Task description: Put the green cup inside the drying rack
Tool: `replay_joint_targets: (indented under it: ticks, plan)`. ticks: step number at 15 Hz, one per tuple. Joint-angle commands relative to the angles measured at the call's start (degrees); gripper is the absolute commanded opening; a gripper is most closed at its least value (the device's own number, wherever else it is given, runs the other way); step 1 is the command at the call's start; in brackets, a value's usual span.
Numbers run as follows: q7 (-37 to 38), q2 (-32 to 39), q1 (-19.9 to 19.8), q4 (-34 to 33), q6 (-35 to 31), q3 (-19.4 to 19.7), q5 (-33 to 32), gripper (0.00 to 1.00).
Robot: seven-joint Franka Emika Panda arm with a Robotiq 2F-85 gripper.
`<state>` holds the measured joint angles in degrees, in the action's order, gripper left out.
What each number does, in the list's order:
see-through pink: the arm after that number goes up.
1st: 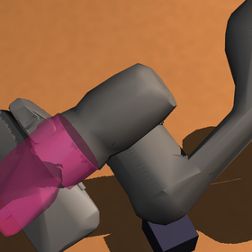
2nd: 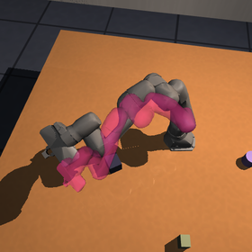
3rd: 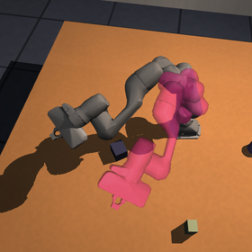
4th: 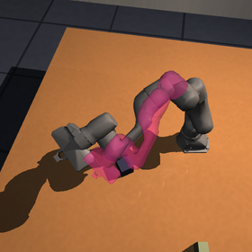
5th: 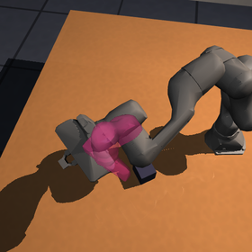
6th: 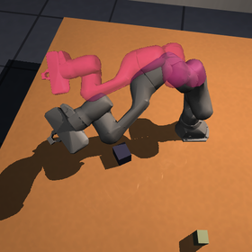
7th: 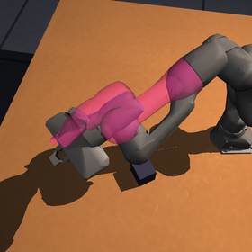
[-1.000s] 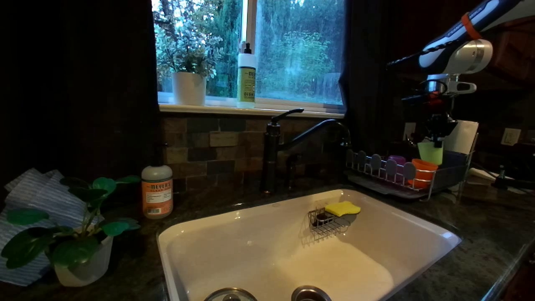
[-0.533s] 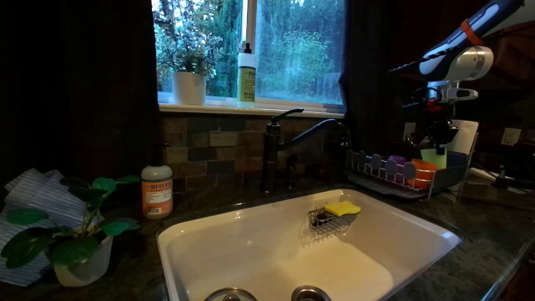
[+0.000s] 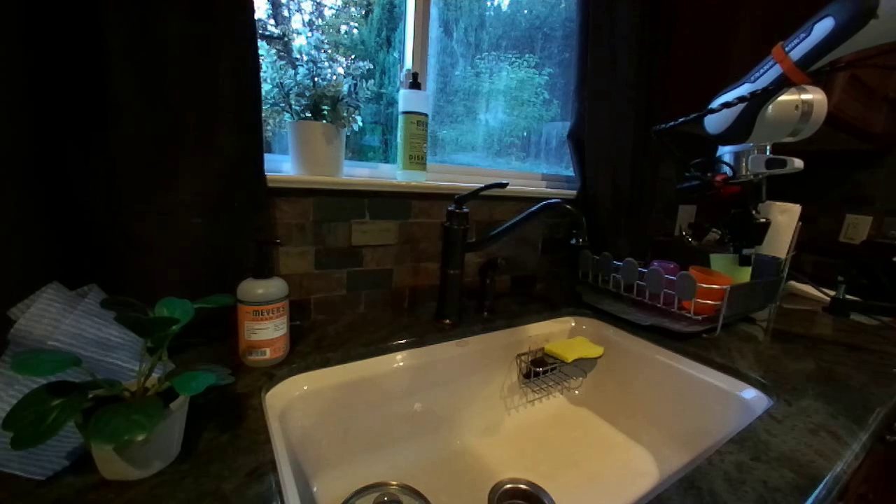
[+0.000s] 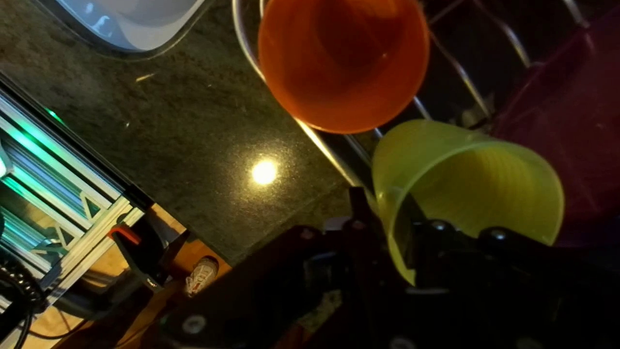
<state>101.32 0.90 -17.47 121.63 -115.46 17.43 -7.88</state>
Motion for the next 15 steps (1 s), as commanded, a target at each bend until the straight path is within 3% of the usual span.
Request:
replay_joint_targets:
  ticks: [1,7,12,15]
  plan:
    - [1.7,-0.9,-0.2,1.3,0.9,0.4,-1.1,0.5]
    - [0.4,-7.9,0.2,-0.1,1.5,-0.6,-3.1,0.96]
    - [-3.5,-12.8,0.1,-1.6,1.1,-2.6,-3.7,1.0]
    - [-12.8,-14.5,1.4,-1.7,0.6,-4.0,-1.8,1.0]
